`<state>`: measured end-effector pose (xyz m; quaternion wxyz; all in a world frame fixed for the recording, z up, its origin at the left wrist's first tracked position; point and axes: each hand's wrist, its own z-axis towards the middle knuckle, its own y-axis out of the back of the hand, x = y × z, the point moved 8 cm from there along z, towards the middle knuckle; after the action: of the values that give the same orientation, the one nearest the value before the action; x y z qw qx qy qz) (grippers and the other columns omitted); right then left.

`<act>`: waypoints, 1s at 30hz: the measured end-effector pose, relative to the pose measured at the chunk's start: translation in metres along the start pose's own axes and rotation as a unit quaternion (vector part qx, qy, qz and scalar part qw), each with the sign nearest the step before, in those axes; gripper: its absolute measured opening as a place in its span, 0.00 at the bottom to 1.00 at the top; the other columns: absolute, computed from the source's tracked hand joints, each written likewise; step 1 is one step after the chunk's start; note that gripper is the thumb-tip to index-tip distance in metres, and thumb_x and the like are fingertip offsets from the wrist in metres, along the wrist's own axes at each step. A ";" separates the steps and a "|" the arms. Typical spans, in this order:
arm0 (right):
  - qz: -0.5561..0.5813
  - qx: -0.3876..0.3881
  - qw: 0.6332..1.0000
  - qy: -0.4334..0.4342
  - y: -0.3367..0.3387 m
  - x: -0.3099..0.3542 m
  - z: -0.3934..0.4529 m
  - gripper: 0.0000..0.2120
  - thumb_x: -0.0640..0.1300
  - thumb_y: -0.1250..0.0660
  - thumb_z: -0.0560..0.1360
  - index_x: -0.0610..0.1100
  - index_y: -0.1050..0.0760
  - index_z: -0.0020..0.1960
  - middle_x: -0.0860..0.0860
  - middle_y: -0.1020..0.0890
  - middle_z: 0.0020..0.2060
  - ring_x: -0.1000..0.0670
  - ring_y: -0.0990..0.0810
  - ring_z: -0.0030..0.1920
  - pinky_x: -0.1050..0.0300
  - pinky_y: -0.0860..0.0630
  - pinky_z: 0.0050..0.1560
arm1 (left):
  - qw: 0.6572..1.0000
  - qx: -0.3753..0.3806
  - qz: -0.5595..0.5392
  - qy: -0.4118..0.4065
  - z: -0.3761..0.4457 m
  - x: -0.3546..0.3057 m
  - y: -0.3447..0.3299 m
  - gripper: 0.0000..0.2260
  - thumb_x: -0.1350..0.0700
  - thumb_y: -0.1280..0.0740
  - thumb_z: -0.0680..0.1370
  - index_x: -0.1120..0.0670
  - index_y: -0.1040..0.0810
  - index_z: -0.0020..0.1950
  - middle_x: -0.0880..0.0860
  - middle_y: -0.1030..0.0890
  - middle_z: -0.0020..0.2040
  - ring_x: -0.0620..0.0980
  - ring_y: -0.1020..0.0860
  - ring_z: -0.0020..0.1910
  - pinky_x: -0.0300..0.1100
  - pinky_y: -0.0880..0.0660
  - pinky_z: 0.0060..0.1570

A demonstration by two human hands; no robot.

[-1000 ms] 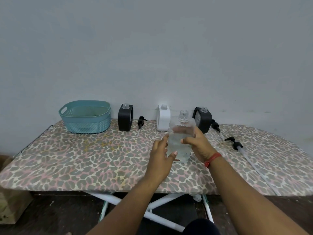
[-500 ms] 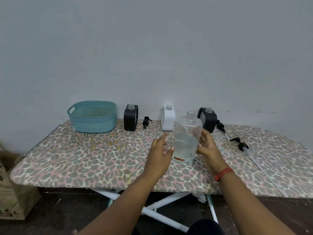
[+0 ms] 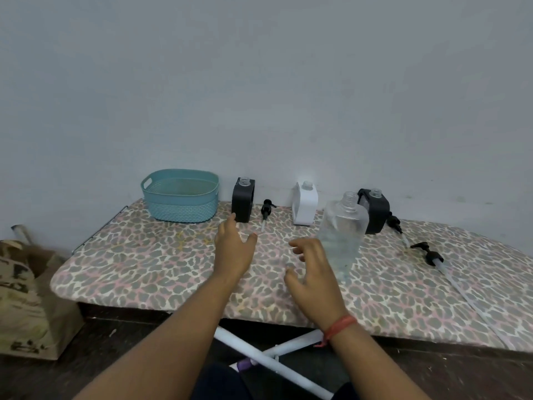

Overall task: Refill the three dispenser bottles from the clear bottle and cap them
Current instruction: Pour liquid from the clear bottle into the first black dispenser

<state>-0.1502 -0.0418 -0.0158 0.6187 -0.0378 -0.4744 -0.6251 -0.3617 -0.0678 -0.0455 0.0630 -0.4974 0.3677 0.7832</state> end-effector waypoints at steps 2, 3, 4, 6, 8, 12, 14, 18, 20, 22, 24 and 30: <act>0.000 0.032 0.999 -0.033 -0.020 -0.004 0.011 0.24 0.41 0.34 0.74 0.50 0.33 0.68 0.56 0.30 0.64 0.57 0.29 0.64 0.59 0.30 0.67 | 1.000 -0.004 0.002 0.007 0.017 0.005 0.008 0.35 0.49 0.30 0.81 0.55 0.43 0.82 0.57 0.37 0.80 0.57 0.36 0.77 0.55 0.36 0.76; -0.003 0.044 0.998 -0.047 -0.028 -0.007 0.016 0.25 0.40 0.34 0.74 0.50 0.34 0.70 0.56 0.31 0.67 0.58 0.30 0.65 0.59 0.31 0.69 | 1.000 -0.003 -0.003 0.013 0.026 0.007 0.009 0.36 0.49 0.30 0.80 0.55 0.44 0.83 0.57 0.38 0.80 0.57 0.37 0.78 0.55 0.37 0.76; -0.008 0.052 0.997 -0.056 -0.035 -0.010 0.021 0.26 0.41 0.35 0.75 0.51 0.35 0.71 0.57 0.33 0.69 0.60 0.32 0.65 0.60 0.32 0.70 | 1.000 0.000 -0.011 0.021 0.035 0.008 0.009 0.37 0.48 0.29 0.80 0.55 0.45 0.83 0.57 0.38 0.80 0.57 0.37 0.78 0.55 0.37 0.77; -0.017 0.064 0.996 -0.064 -0.045 -0.012 0.029 0.28 0.42 0.35 0.75 0.53 0.38 0.74 0.58 0.35 0.72 0.64 0.36 0.65 0.65 0.36 0.69 | 0.999 0.011 -0.023 0.033 0.050 0.011 0.004 0.40 0.46 0.28 0.79 0.55 0.48 0.84 0.57 0.41 0.82 0.57 0.40 0.80 0.55 0.40 0.78; -0.020 0.069 0.996 -0.062 -0.052 -0.014 0.035 0.30 0.42 0.36 0.76 0.53 0.39 0.75 0.58 0.37 0.74 0.67 0.40 0.67 0.77 0.45 0.67 | 0.999 0.023 -0.028 0.038 0.065 0.012 -0.004 0.44 0.46 0.28 0.79 0.56 0.51 0.84 0.57 0.44 0.83 0.57 0.43 0.81 0.53 0.42 0.79; -0.022 0.067 0.996 -0.051 -0.051 -0.019 0.036 0.31 0.43 0.36 0.77 0.56 0.43 0.77 0.61 0.41 0.76 0.67 0.44 0.73 0.79 0.52 0.66 | 0.998 0.021 -0.039 0.035 0.091 0.007 -0.021 0.46 0.48 0.25 0.77 0.57 0.51 0.84 0.57 0.40 0.82 0.57 0.40 0.80 0.52 0.39 0.78; -0.025 0.065 0.997 -0.043 -0.047 -0.021 0.034 0.32 0.43 0.36 0.78 0.58 0.44 0.77 0.63 0.42 0.77 0.66 0.45 0.74 0.76 0.51 0.68 | 0.998 0.006 -0.050 0.029 0.102 0.005 -0.026 0.41 0.52 0.25 0.77 0.56 0.46 0.82 0.57 0.31 0.76 0.57 0.31 0.74 0.53 0.31 0.73; -0.021 0.053 0.998 -0.029 -0.039 -0.024 0.030 0.32 0.42 0.36 0.78 0.57 0.44 0.77 0.65 0.42 0.75 0.70 0.47 0.74 0.76 0.51 0.71 | 0.999 -0.020 -0.048 0.016 0.111 0.005 -0.030 0.27 0.56 0.28 0.79 0.55 0.36 0.75 0.56 0.22 0.67 0.56 0.22 0.64 0.47 0.24 0.60; -0.015 0.052 0.998 -0.029 -0.037 -0.024 0.027 0.32 0.43 0.36 0.78 0.57 0.44 0.78 0.66 0.43 0.75 0.70 0.47 0.75 0.75 0.48 0.72 | 0.999 -0.024 -0.048 0.010 0.109 0.005 -0.030 0.24 0.56 0.28 0.79 0.55 0.34 0.72 0.55 0.21 0.65 0.56 0.22 0.62 0.44 0.25 0.56; -0.011 0.054 0.998 -0.022 -0.035 -0.023 0.023 0.31 0.43 0.37 0.78 0.57 0.44 0.78 0.66 0.42 0.75 0.68 0.46 0.75 0.72 0.46 0.72 | 0.998 -0.026 -0.062 0.005 0.104 0.004 -0.028 0.23 0.57 0.28 0.79 0.55 0.33 0.71 0.54 0.21 0.63 0.54 0.22 0.60 0.43 0.27 0.55; 0.001 0.044 0.999 -0.016 -0.031 -0.019 0.019 0.30 0.43 0.38 0.78 0.57 0.43 0.76 0.63 0.39 0.76 0.64 0.42 0.75 0.69 0.43 0.72 | 0.997 -0.028 -0.073 -0.003 0.093 0.003 -0.022 0.22 0.57 0.28 0.79 0.54 0.31 0.71 0.50 0.21 0.59 0.52 0.22 0.59 0.42 0.28 0.53; 0.031 -0.034 0.999 -0.028 0.002 -0.020 -0.004 0.24 0.40 0.35 0.76 0.50 0.33 0.70 0.57 0.28 0.64 0.58 0.28 0.67 0.67 0.32 0.67 | 0.996 -0.038 -0.080 -0.011 0.039 0.008 0.003 0.24 0.56 0.28 0.80 0.52 0.33 0.74 0.52 0.21 0.65 0.50 0.23 0.59 0.43 0.28 0.56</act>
<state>-0.1419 -0.0295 -0.0300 0.6222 -0.0912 -0.4689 -0.6202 -0.3957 -0.0470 -0.0415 0.1107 -0.5189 0.2956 0.7945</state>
